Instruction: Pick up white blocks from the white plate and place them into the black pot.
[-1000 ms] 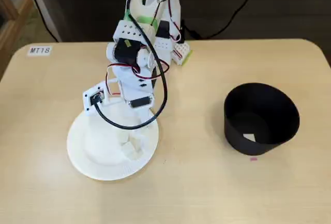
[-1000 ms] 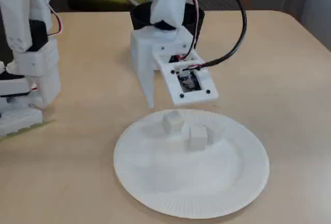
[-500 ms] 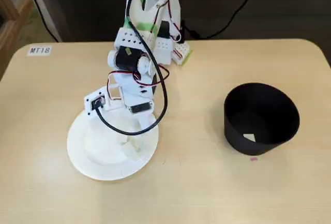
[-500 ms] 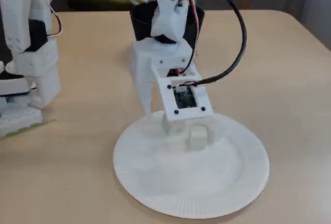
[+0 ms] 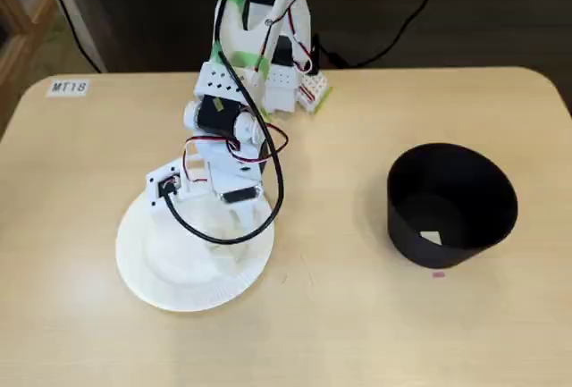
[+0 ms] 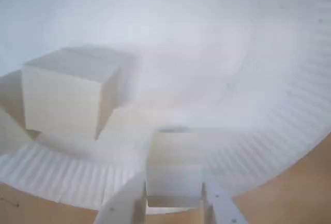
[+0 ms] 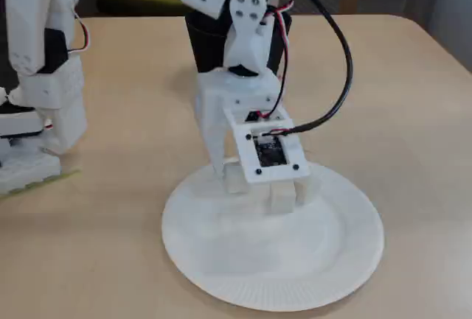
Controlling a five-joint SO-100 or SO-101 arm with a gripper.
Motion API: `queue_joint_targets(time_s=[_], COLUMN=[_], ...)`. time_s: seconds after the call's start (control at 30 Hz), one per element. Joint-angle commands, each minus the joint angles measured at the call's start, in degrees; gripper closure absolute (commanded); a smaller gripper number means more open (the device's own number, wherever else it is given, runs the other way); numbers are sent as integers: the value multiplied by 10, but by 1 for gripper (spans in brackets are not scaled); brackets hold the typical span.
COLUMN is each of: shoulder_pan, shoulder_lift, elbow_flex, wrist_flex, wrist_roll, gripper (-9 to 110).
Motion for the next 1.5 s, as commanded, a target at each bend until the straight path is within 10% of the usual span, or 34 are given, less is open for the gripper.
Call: queue_joint_targets(time_s=[0.0, 0.57, 1.0, 1.47], shoulder_pan=[-4, -67, -396, -587], shoulder_lift=[-2, 176, 381, 385], elbow_flex=[-6, -3, -6, 181], wrist_flex=[-13, -167, -182, -301], wrist_roll=[4, 134, 389, 323], gripper=[104, 104, 104, 104])
